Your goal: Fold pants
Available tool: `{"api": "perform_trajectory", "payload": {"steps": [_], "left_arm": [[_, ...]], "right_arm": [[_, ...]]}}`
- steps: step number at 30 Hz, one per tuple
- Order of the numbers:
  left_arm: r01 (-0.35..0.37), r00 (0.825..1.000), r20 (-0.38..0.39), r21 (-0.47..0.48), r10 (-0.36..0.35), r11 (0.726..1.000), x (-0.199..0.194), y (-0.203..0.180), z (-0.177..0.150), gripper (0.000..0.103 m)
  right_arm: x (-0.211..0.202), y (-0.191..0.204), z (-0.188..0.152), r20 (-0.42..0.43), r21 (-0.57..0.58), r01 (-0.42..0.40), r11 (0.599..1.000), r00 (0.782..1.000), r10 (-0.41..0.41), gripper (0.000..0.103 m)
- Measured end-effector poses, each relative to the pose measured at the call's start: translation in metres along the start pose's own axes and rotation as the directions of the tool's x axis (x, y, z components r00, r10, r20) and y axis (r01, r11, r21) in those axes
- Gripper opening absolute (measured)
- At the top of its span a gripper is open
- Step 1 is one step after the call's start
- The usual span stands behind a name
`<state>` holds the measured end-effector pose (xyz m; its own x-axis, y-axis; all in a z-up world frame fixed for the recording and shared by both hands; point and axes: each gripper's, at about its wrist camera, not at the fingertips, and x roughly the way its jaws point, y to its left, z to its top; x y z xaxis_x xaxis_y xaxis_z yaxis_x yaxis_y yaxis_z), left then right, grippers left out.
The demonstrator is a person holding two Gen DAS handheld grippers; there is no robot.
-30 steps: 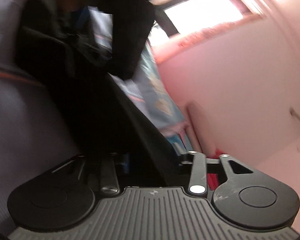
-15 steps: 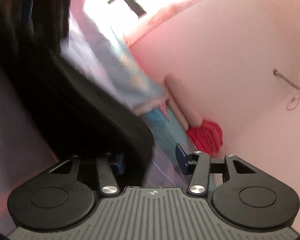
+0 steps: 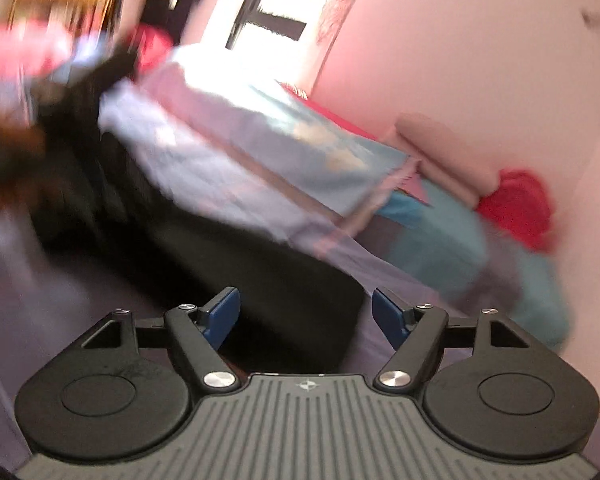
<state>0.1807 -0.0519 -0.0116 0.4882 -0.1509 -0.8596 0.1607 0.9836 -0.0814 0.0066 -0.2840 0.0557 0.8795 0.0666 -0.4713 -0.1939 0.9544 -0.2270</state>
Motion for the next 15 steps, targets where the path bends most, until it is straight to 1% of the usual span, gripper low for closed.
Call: {"api": "perform_trajectory", "payload": {"steps": [1,2,3,4,5,6,7,9,13,14,15], "left_arm": [[0.0,1.0,0.001,0.001,0.0,1.0,0.0,0.0,0.0,0.103],[0.001,1.0,0.002,0.001,-0.001,1.0,0.0,0.0,0.0,0.103],[0.002,1.0,0.002,0.0,-0.002,1.0,0.0,0.0,0.0,0.103],[0.002,1.0,0.003,0.001,-0.002,1.0,0.0,0.0,0.0,0.103],[0.003,1.0,0.002,0.002,-0.003,1.0,0.0,0.001,-0.001,0.103],[0.006,1.0,-0.001,0.003,-0.006,1.0,0.0,0.001,0.0,0.103],[0.009,1.0,-0.006,0.004,-0.008,1.0,0.0,0.002,0.0,0.103],[0.019,1.0,-0.016,0.007,-0.019,1.0,0.0,0.004,0.002,0.103],[0.03,0.999,-0.031,0.011,-0.03,0.999,0.0,0.006,0.003,0.103],[0.031,0.999,-0.035,0.012,-0.031,0.999,0.0,0.006,0.003,0.103],[0.033,0.999,-0.041,0.009,-0.033,0.999,-0.001,0.007,0.004,0.103]], "right_arm": [[0.008,-0.007,0.006,-0.004,0.058,-0.012,0.998,1.0,0.012,0.062],[0.022,-0.014,0.011,-0.034,0.1,-0.044,0.994,0.998,0.048,0.05],[0.037,-0.02,0.011,-0.056,0.158,-0.053,0.986,0.996,0.063,0.046],[0.052,-0.026,0.005,-0.101,0.204,-0.05,0.978,0.992,0.071,0.047],[0.079,-0.034,0.001,-0.196,0.225,-0.026,0.974,0.978,0.072,0.047],[0.096,-0.031,-0.005,-0.297,0.211,-0.003,0.978,0.952,0.067,0.047],[0.095,-0.026,-0.007,-0.286,0.184,-0.003,0.983,0.956,0.056,0.047],[0.088,-0.022,0.002,-0.262,0.139,0.002,0.99,0.964,0.035,0.047],[0.075,-0.019,0.019,-0.182,0.145,-0.016,0.989,0.982,0.043,0.049],[0.073,-0.015,0.02,-0.171,0.138,-0.016,0.99,0.984,0.039,0.05],[0.079,-0.012,0.019,-0.171,0.131,-0.02,0.991,0.984,0.042,0.056]]}}
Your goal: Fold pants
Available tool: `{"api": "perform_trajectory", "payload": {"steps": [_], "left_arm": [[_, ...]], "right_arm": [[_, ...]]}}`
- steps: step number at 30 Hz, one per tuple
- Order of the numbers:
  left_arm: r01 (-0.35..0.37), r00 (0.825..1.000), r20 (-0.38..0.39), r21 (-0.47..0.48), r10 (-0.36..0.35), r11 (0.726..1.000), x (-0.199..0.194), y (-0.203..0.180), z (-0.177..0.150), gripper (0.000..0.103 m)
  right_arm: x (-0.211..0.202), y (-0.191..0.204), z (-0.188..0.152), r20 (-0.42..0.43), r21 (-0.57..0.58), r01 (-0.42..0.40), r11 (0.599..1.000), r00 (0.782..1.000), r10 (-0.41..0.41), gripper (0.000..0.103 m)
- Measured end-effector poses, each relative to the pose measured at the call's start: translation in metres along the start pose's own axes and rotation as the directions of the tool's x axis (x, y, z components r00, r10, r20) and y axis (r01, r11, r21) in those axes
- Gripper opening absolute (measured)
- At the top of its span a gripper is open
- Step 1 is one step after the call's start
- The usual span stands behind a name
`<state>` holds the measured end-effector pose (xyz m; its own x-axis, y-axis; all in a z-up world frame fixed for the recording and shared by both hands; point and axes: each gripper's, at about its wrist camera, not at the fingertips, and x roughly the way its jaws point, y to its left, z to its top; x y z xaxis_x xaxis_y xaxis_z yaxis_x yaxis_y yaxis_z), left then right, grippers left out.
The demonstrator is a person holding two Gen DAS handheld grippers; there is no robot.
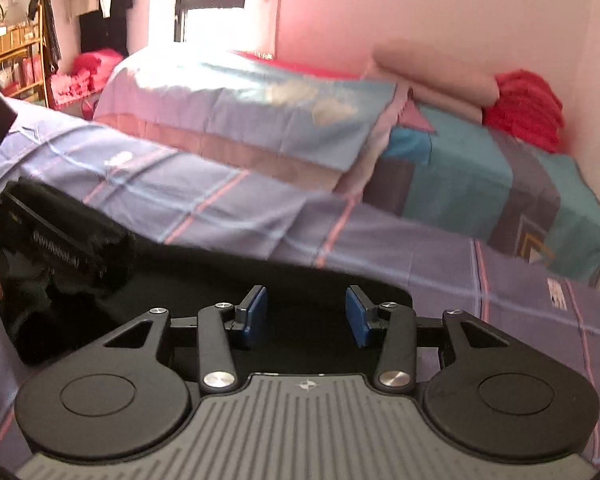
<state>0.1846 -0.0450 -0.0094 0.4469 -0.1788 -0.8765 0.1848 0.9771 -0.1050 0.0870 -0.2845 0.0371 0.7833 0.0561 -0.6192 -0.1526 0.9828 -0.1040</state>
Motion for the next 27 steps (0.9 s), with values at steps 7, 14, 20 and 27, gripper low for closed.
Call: {"api": "perform_trajectory", "payload": {"steps": [7,14,20,27], "left_arm": [[0.085,0.996,-0.019,-0.034,-0.085,0.996,-0.014,0.013,0.0,0.103],[0.208,0.978,0.012,-0.056,-0.207,0.977,-0.038,0.027,-0.001,0.103],[0.075,0.997,0.036,-0.073,-0.073,0.994,-0.05,0.044,-0.003,0.103],[-0.059,0.998,0.019,-0.161,0.063,0.985,-0.055,0.088,-0.013,0.103]], "right_arm": [[0.02,0.001,-0.004,-0.079,0.02,0.032,0.999,0.996,-0.031,0.065],[0.015,0.042,-0.004,-0.052,-0.158,-0.039,0.987,0.998,0.031,0.073],[0.021,0.055,-0.001,-0.048,-0.197,-0.018,0.98,0.999,0.009,0.073],[0.009,0.086,0.019,0.046,-0.244,-0.054,0.968,0.997,0.067,0.074]]}}
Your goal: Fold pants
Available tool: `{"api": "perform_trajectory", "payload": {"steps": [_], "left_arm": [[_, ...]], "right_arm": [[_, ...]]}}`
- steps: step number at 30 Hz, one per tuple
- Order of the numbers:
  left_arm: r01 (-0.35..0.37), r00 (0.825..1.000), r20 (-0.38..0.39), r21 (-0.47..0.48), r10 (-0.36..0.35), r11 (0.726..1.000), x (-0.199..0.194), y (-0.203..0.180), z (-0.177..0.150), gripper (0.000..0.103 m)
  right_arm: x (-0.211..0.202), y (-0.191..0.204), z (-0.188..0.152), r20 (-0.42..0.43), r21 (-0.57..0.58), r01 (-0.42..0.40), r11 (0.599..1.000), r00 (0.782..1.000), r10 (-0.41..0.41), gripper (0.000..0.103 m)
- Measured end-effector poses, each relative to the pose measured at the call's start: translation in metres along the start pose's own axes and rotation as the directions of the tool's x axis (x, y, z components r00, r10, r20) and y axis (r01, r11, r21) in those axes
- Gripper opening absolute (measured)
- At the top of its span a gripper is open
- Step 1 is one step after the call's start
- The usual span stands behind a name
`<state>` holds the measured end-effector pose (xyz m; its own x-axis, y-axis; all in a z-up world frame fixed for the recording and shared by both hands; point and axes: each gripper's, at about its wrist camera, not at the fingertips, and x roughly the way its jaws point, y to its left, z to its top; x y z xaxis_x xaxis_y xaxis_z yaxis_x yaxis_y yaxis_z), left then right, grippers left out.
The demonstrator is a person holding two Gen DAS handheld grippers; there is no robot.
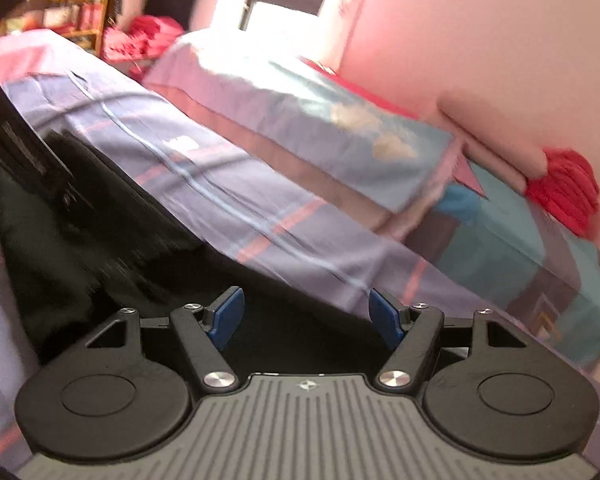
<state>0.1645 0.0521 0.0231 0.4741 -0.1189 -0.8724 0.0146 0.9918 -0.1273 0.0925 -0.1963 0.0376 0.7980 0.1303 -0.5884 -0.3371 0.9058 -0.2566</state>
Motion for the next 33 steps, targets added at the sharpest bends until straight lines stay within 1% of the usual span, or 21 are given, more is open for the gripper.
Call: {"api": "perform_trajectory", "payload": {"steps": [3,6,8,10,13,14,15,17,19,21,23,25,26,27,28,29,31,33], "left_arm": [[-0.045,0.999,-0.003,-0.046,0.045,0.998,-0.005,0.026,-0.006,0.103],[-0.123,0.992,-0.014,-0.136,0.122,0.983,-0.013,0.061,-0.017,0.103],[-0.181,0.983,-0.011,-0.226,0.183,0.957,-0.023,0.091,-0.029,0.103],[-0.211,0.975,-0.004,-0.302,0.22,0.93,-0.034,0.118,-0.042,0.103],[-0.282,0.952,-0.005,-0.397,0.305,0.873,-0.054,0.156,-0.063,0.103],[-0.309,0.942,-0.014,-0.426,0.336,0.85,-0.06,0.167,-0.071,0.103],[-0.322,0.936,-0.018,-0.449,0.352,0.833,-0.065,0.176,-0.077,0.103],[-0.331,0.93,-0.026,-0.494,0.366,0.804,-0.074,0.194,-0.089,0.103],[-0.34,0.924,-0.034,-0.527,0.381,0.779,-0.082,0.207,-0.101,0.103],[-0.347,0.92,-0.039,-0.546,0.39,0.763,-0.09,0.215,-0.111,0.103],[-0.345,0.919,-0.038,-0.564,0.393,0.751,-0.096,0.217,-0.12,0.103],[-0.336,0.92,-0.031,-0.575,0.391,0.746,-0.1,0.217,-0.126,0.103],[-0.335,0.92,-0.029,-0.577,0.391,0.745,-0.102,0.215,-0.13,0.103],[-0.334,0.921,-0.031,-0.577,0.389,0.745,-0.103,0.211,-0.132,0.103],[-0.331,0.923,-0.032,-0.577,0.385,0.747,-0.103,0.208,-0.134,0.103],[-0.328,0.924,-0.032,-0.576,0.381,0.749,-0.103,0.204,-0.135,0.103],[-0.315,0.928,-0.018,-0.571,0.372,0.758,-0.105,0.193,-0.136,0.103],[-0.273,0.943,0.013,-0.546,0.334,0.792,-0.103,0.176,-0.134,0.103]], "right_arm": [[0.003,0.026,0.012,0.026,-0.022,-0.073,0.997,0.997,0.073,0.074],[0.008,0.064,0.024,0.044,-0.063,-0.17,0.983,0.984,0.172,0.075],[0.012,0.09,0.032,0.046,-0.093,-0.224,0.97,0.972,0.229,0.077],[0.016,0.119,0.04,0.047,-0.128,-0.276,0.953,0.958,0.284,0.077],[0.022,0.162,0.053,0.051,-0.18,-0.319,0.93,0.942,0.333,0.078],[0.026,0.177,0.057,0.052,-0.197,-0.322,0.926,0.94,0.338,0.08],[0.031,0.192,0.061,0.047,-0.213,-0.321,0.923,0.94,0.338,0.08],[0.041,0.223,0.068,0.036,-0.251,-0.314,0.916,0.942,0.333,0.08],[0.05,0.245,0.071,0.033,-0.286,-0.308,0.907,0.943,0.331,0.08],[0.061,0.267,0.074,0.024,-0.324,-0.276,0.905,0.954,0.3,0.082],[0.074,0.281,0.077,0.01,-0.356,-0.247,0.901,0.963,0.268,0.082],[0.086,0.289,0.082,0.009,-0.359,-0.226,0.905,0.969,0.245,0.083],[0.093,0.288,0.086,-0.011,-0.337,-0.246,0.909,0.966,0.258,0.08],[0.097,0.284,0.091,-0.036,-0.289,-0.299,0.91,0.953,0.301,0.054],[0.101,0.278,0.097,-0.074,-0.232,-0.352,0.907,0.936,0.345,0.037],[0.103,0.273,0.102,-0.084,-0.209,-0.348,0.914,0.938,0.337,0.021],[0.103,0.255,0.114,-0.107,-0.126,-0.404,0.906,0.913,0.393,0.021],[0.101,0.227,0.126,-0.101,-0.009,-0.451,0.892,0.888,0.448,0.021]]}}
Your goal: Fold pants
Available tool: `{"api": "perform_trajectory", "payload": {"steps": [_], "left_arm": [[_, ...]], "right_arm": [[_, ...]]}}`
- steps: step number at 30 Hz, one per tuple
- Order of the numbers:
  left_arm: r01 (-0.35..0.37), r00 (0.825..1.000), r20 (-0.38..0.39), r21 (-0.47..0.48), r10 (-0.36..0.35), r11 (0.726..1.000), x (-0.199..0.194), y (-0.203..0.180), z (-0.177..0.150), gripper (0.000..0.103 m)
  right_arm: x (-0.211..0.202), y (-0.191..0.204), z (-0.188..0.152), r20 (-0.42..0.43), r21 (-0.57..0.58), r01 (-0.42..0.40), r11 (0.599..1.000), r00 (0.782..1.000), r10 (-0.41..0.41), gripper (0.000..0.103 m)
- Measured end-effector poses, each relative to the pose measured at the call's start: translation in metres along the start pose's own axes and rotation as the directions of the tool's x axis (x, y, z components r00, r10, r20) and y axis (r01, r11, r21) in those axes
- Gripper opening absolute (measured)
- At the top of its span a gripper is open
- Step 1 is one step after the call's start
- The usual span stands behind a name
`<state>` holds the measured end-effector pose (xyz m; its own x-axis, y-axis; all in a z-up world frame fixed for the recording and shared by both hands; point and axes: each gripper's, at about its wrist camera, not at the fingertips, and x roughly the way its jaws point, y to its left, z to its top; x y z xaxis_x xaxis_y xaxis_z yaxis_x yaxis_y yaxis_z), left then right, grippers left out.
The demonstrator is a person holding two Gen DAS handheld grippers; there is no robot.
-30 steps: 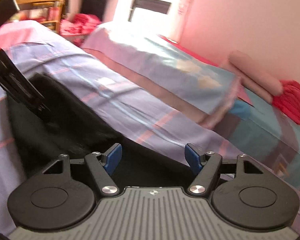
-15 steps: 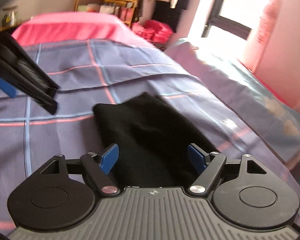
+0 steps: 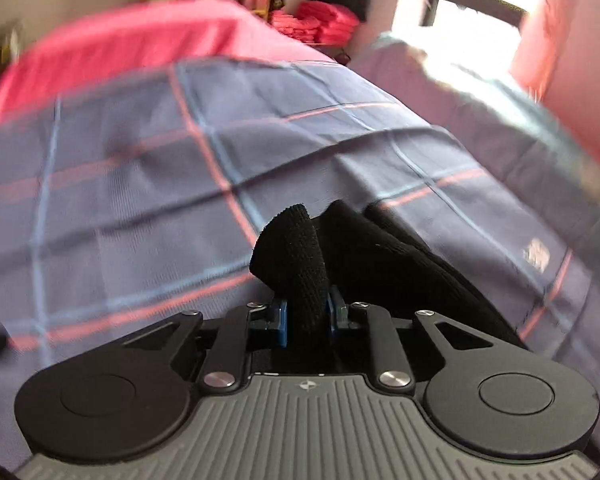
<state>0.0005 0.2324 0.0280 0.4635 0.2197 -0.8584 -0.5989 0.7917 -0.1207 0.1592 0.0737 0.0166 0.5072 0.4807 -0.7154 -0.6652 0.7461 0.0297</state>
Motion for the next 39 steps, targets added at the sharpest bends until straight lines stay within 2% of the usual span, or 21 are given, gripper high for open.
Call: {"api": "perform_trajectory", "payload": {"steps": [2,4,9,10,14,16,18,20,21,23,25,27,28,30,31,33,34,35,36,38,39], "left_arm": [[0.074,0.997,-0.004,0.041,-0.074,0.996,-0.003,-0.025,-0.007,0.103],[0.161,0.987,-0.028,0.093,-0.16,0.982,-0.001,-0.054,-0.013,0.103],[0.335,0.942,-0.07,0.229,-0.328,0.914,0.009,-0.146,-0.028,0.103],[0.359,0.933,-0.087,0.252,-0.348,0.899,0.013,-0.165,-0.031,0.103],[0.392,0.919,-0.106,0.327,-0.379,0.86,0.024,-0.22,-0.047,0.103],[0.39,0.92,-0.118,0.346,-0.373,0.853,0.028,-0.238,-0.053,0.103],[0.415,0.91,-0.144,0.343,-0.39,0.843,0.025,-0.245,-0.055,0.103],[0.468,0.884,-0.174,0.36,-0.434,0.807,0.017,-0.245,-0.057,0.103],[0.511,0.859,-0.193,0.379,-0.474,0.772,0.011,-0.245,-0.058,0.103],[0.581,0.812,-0.249,0.412,-0.527,0.702,0.001,-0.245,-0.062,0.103],[0.616,0.786,-0.279,0.424,-0.551,0.664,-0.005,-0.242,-0.065,0.103],[0.624,0.78,-0.299,0.424,-0.549,0.656,-0.006,-0.243,-0.064,0.103],[0.627,0.778,-0.304,0.422,-0.55,0.654,-0.006,-0.244,-0.062,0.103],[0.612,0.79,-0.288,0.432,-0.541,0.663,-0.006,-0.246,-0.056,0.103],[0.604,0.796,-0.279,0.439,-0.538,0.666,-0.005,-0.248,-0.052,0.103],[0.586,0.808,-0.263,0.447,-0.527,0.676,-0.006,-0.253,-0.045,0.103],[0.579,0.813,-0.259,0.449,-0.522,0.681,-0.004,-0.257,-0.041,0.103],[0.578,0.813,-0.257,0.452,-0.522,0.679,-0.003,-0.262,-0.037,0.103],[0.578,0.814,-0.255,0.457,-0.522,0.676,-0.002,-0.267,-0.035,0.103],[0.573,0.817,-0.263,0.471,-0.513,0.671,0.006,-0.281,-0.035,0.103],[0.57,0.819,-0.275,0.476,-0.503,0.67,0.011,-0.288,-0.037,0.103]], "right_arm": [[-0.024,-0.025,0.011,0.037,0.106,-0.064,0.992,0.997,0.06,0.021],[-0.049,-0.045,0.019,0.077,0.161,-0.102,0.982,0.993,0.091,0.021],[-0.11,-0.089,0.02,0.157,0.239,-0.147,0.96,0.981,0.111,0.021],[-0.123,-0.098,0.017,0.177,0.252,-0.145,0.957,0.979,0.102,0.021],[-0.17,-0.139,-0.002,0.226,0.333,-0.101,0.937,0.974,0.024,0.021],[-0.193,-0.161,-0.019,0.238,0.381,-0.07,0.922,0.971,-0.024,0.021],[-0.216,-0.186,-0.043,0.259,0.439,-0.047,0.897,0.963,-0.076,0.021],[-0.238,-0.209,-0.072,0.271,0.498,0.002,0.867,0.949,-0.158,0.02],[-0.251,-0.221,-0.091,0.275,0.546,0.017,0.838,0.941,-0.198,0.02],[-0.268,-0.241,-0.131,0.276,0.651,0.0,0.759,0.931,-0.237,0.02],[-0.274,-0.258,-0.18,0.252,0.745,-0.008,0.667,0.929,-0.27,0.021],[-0.262,-0.269,-0.225,0.148,0.813,0.045,0.581,0.948,-0.28,0.021],[-0.255,-0.271,-0.242,0.099,0.828,0.076,0.555,0.955,-0.279,0.021],[-0.247,-0.269,-0.263,0.096,0.842,0.065,0.536,0.959,-0.266,0.024],[-0.249,-0.269,-0.265,0.111,0.848,0.056,0.527,0.954,-0.279,0.026],[-0.256,-0.268,-0.259,0.132,0.849,0.061,0.524,0.937,-0.323,0.042],[-0.26,-0.268,-0.255,0.138,0.85,0.073,0.522,0.925,-0.355,0.045],[-0.262,-0.27,-0.252,0.137,0.851,0.087,0.519,0.916,-0.378,0.051],[-0.264,-0.272,-0.247,0.131,0.853,0.103,0.512,0.907,-0.401,0.062],[-0.266,-0.276,-0.242,0.13,0.851,0.131,0.508,0.886,-0.446,0.074],[-0.264,-0.276,-0.238,0.114,0.84,0.16,0.518,0.882,-0.458,0.073]]}}
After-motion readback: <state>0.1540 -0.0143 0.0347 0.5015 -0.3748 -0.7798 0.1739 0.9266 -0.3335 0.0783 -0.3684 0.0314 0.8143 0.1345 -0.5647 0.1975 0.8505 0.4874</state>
